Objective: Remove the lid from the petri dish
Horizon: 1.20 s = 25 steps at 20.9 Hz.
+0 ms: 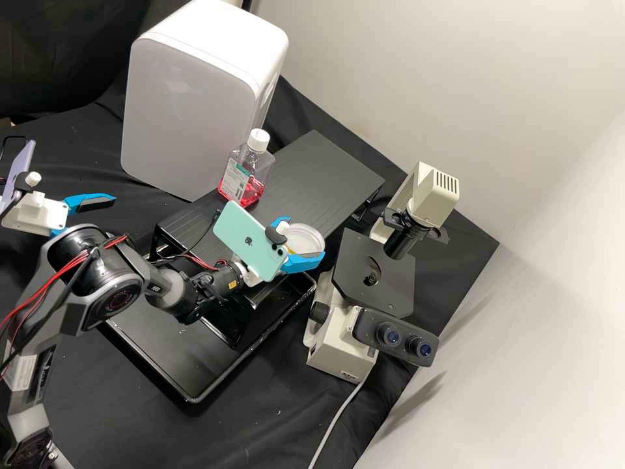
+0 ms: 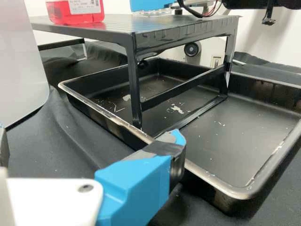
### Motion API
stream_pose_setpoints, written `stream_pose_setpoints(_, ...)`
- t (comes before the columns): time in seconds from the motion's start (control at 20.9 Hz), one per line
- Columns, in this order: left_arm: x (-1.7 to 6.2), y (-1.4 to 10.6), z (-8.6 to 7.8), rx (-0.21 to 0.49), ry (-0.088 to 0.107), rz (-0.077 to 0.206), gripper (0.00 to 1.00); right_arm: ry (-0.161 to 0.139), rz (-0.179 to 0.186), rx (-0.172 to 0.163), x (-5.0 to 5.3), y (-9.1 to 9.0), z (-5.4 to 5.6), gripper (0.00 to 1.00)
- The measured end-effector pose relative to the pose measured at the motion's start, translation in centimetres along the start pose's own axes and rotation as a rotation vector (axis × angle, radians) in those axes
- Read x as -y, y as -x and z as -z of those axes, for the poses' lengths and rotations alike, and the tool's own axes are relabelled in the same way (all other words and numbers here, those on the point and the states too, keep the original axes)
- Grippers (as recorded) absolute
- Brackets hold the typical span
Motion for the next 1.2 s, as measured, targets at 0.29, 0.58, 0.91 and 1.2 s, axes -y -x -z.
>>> stream_pose_setpoints(0.29,0.00,0.0,0.0,0.000,0.000,0.000,1.00,-0.001,0.002,-0.003,0.1,0.0,0.1,0.00)
stream_pose_setpoints(0.58,0.05,0.0,-0.2,0.009,-0.003,0.002,1.00,-0.006,0.006,-0.006,0.4,0.0,0.4,0.00)
stream_pose_setpoints(0.91,0.07,0.0,-0.3,0.012,-0.003,0.003,1.00,-0.002,0.040,-0.051,1.7,0.2,2.1,0.00)
stream_pose_setpoints(1.2,0.07,0.0,-0.3,0.012,-0.003,0.003,1.00,-0.006,0.037,-0.089,1.6,0.5,3.5,0.00)
